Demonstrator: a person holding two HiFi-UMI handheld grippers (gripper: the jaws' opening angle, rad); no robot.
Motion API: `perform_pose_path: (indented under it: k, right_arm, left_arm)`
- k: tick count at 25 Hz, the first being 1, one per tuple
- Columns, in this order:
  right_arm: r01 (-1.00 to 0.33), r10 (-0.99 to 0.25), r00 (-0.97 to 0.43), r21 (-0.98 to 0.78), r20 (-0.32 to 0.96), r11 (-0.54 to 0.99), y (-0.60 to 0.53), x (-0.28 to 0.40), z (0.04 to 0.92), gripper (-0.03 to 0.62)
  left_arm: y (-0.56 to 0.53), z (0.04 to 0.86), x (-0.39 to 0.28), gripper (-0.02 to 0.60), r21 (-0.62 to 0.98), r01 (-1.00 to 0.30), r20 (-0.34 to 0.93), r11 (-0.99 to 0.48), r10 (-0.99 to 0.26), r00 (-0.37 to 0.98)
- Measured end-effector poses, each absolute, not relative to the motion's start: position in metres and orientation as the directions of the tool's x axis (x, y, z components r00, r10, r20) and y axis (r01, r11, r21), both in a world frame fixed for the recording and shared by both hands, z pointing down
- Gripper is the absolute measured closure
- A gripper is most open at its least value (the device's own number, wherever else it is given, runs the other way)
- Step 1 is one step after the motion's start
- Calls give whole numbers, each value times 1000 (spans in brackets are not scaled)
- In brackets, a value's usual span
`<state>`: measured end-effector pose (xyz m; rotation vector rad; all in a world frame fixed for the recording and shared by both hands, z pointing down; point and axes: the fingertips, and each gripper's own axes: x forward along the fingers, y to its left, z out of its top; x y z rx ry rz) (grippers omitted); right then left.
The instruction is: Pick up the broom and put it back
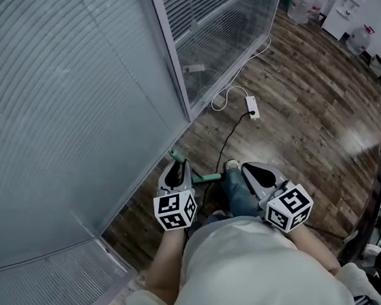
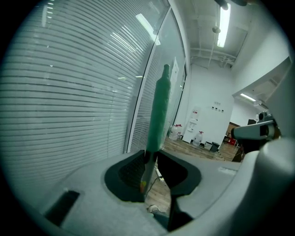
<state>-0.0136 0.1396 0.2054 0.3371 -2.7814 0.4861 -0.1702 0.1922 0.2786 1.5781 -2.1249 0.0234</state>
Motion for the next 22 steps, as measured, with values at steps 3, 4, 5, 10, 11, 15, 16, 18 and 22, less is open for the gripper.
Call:
perform_pose_path:
  k: [3, 4, 5, 10, 11, 15, 16, 18, 22]
  right_arm:
    - [-242, -146, -939, -292, 313, 925, 123, -27, 205, 588]
    - [-230, -136, -942, -296, 307, 927, 117, -32, 204, 588]
    - [-216, -122, -945, -300, 302, 929, 111, -38, 204, 588]
    - [-123, -34, -958, -305, 284, 944, 85, -69, 195, 588]
    - [-107, -18, -960, -306, 280, 946, 79, -75, 193, 588]
    - [-50, 36, -963, -308, 268, 950, 55, -99, 188, 588]
    - [-38, 48, -963, -309, 265, 950, 48, -103, 186, 588]
    - [-15, 71, -962, -312, 263, 950, 35, -112, 185, 589]
    - [31, 123, -954, -317, 273, 948, 15, -132, 188, 588]
  left_arm:
    - [186, 279, -176, 497, 268, -896, 390, 356, -890, -237]
    - [183, 280, -179, 497, 267, -892, 393, 365, -886, -246]
    - [181, 281, -181, 497, 266, -887, 395, 376, -882, -256]
    - [164, 275, -189, 497, 260, -867, 403, 424, -864, -302]
    - [160, 274, -192, 497, 259, -862, 403, 435, -860, -312]
    - [142, 272, -206, 499, 259, -838, 402, 480, -843, -358]
    - [138, 272, -208, 499, 257, -833, 404, 489, -838, -367]
    - [127, 273, -211, 498, 254, -824, 407, 506, -829, -383]
    - [110, 281, -221, 498, 255, -807, 422, 532, -813, -402]
